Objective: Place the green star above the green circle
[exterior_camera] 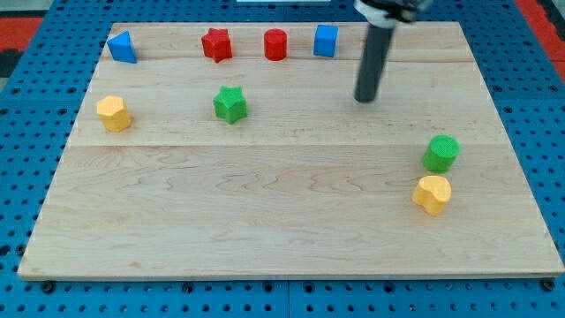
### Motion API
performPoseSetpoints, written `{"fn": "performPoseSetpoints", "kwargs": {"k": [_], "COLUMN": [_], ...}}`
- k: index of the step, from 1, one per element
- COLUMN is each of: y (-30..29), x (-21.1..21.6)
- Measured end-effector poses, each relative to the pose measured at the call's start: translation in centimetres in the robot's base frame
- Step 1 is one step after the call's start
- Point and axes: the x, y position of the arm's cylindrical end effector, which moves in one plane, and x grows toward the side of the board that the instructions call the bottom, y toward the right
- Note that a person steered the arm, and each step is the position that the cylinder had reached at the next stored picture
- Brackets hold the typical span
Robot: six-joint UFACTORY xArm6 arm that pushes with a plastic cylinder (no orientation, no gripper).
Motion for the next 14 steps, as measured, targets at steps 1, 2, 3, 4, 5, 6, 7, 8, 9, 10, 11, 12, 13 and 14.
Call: {"fn": "performPoseSetpoints", "kwargs": {"k": [1, 2, 3, 4, 5, 6, 7, 8, 9, 10, 11, 12, 13, 14], "y": [-7.0, -21.7, -25.2, -20.9, -19.6, -12.6, -6.1, -17.4, -13.1, -4.9, -4.0, -6.7, -1.4, 2.1], "x": [-4.4, -3.6, 2.9, 6.1, 3.3, 7.0, 7.0, 6.5, 3.3, 6.0, 6.6, 4.1, 4.3, 5.1]}}
